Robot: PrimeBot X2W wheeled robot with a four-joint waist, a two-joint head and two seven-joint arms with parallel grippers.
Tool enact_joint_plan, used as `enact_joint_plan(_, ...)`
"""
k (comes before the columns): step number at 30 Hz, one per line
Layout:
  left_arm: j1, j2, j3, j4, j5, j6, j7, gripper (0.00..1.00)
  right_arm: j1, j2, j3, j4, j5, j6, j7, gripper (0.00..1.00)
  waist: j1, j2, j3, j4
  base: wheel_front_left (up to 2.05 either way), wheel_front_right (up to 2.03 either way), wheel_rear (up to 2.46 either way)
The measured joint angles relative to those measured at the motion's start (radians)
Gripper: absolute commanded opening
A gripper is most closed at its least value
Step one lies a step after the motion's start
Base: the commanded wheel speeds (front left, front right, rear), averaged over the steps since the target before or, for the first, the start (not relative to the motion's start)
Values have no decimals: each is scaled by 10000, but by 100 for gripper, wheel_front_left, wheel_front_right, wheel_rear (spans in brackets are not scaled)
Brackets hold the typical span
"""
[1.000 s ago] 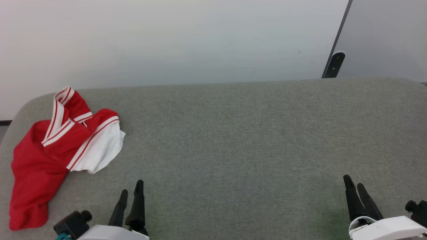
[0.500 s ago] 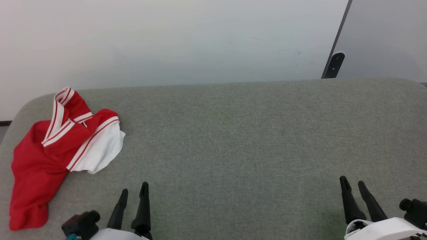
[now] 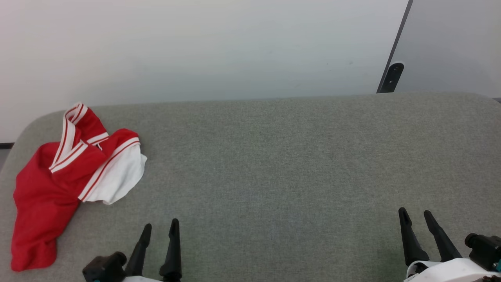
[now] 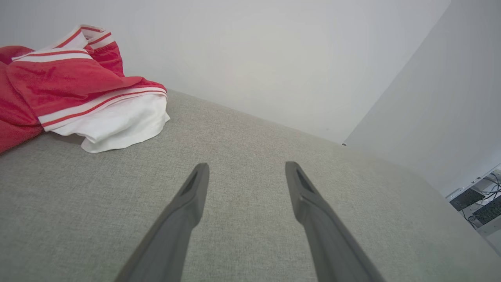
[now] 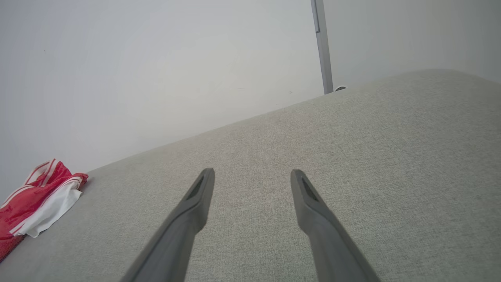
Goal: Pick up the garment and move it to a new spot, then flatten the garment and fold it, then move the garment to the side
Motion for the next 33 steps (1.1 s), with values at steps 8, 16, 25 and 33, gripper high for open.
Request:
enact_joint_plan(8,35,4,-71,-79,688,44,-184,100,112,50,-128,-117,-732,0,-190,100,0,0,20,-1,0,0,0)
enact_joint_plan(16,175,-2,-111,-104,1407,73,-360,100,207,127,-144,-174,-1448,0,-364,100,0,0,44,-16,0,0,0)
enact_joint_plan(25,238,-40,-63,-184,1931,61,-552,100,312,230,-163,-245,-1862,0,-558,100,0,0,106,-25,0,0,0)
enact_joint_plan(33,333,-65,75,-217,2428,58,-702,100,359,265,-184,-245,-2293,0,-790,100,0,0,95,-44,0,0,0)
